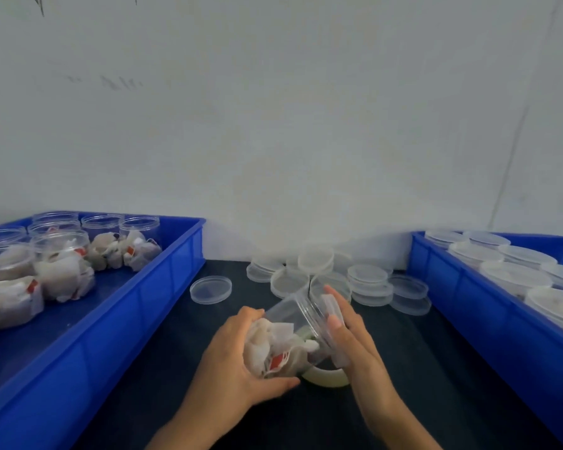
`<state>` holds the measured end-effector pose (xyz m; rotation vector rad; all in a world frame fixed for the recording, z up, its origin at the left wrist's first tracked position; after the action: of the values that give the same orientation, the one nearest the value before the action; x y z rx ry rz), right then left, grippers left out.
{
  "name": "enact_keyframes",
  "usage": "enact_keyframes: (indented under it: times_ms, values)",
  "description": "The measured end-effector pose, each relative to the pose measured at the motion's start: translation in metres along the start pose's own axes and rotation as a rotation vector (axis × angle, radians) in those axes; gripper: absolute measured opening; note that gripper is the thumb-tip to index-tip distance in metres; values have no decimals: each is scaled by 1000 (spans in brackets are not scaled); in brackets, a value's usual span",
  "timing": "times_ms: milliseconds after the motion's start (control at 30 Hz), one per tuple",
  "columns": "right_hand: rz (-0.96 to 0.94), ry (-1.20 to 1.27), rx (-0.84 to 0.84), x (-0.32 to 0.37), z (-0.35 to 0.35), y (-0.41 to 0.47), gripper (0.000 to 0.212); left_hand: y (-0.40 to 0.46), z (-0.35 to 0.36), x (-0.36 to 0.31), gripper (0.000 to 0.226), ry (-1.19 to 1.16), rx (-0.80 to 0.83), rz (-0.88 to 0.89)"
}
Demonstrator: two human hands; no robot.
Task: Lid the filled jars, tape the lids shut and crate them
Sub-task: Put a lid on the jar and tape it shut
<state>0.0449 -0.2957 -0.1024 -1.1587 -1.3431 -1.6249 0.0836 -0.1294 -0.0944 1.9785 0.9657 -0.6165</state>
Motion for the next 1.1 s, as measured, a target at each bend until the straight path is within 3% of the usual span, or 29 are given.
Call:
enact_keyframes:
  times_ms: [167, 233, 333, 400, 500, 633, 700, 800, 867, 967, 1100]
  values:
    - [-12, -101, 1, 5, 0, -2, 48, -3, 8, -8, 90, -75, -7, 72]
    - [-54, -105, -10, 9, 2, -2, 50, -2, 7, 0, 94, -182, -17, 17]
    - [-84, -123, -35, 11, 5, -1, 52, -6, 14, 22, 121, -444, -14, -184]
    - [-73, -131, -57, 8, 4, -1, 54, -10, 21, 33, 120, -609, -25, -308]
    - [-82, -150, -91, 8, 5, -2, 49, -8, 24, 36, 104, -663, -10, -350]
    - [-158, -243, -58, 14, 12, -1, 58, -5, 20, 36, 127, -708, -27, -393]
    - [-202, -303, -22, 19, 16, -2, 51, -4, 22, 30, 103, -717, -10, -401]
    - [-254, -346, 1, 26, 16, -4, 46, -3, 26, 22, 40, -701, 83, -409]
    - [-267, -345, 20, 29, 18, -5, 46, -2, 28, 22, 28, -700, 111, -411]
    - [-194, -265, 26, 24, 18, -5, 49, -1, 23, 22, 50, -666, 22, -356]
    - [-8, -135, -16, 11, 15, -1, 47, 1, 7, 5, 87, -479, -74, -85]
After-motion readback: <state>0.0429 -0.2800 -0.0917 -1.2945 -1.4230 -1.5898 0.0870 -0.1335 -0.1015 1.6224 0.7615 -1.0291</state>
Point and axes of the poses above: each hand's wrist, its own y-axis towards the middle knuckle, its own z-axis out of the palm, x = y × z, the point moved 10 cm from there along y, towards the middle knuckle, and after that the axes turned 1 degree about -x, right-handed, at the moved point
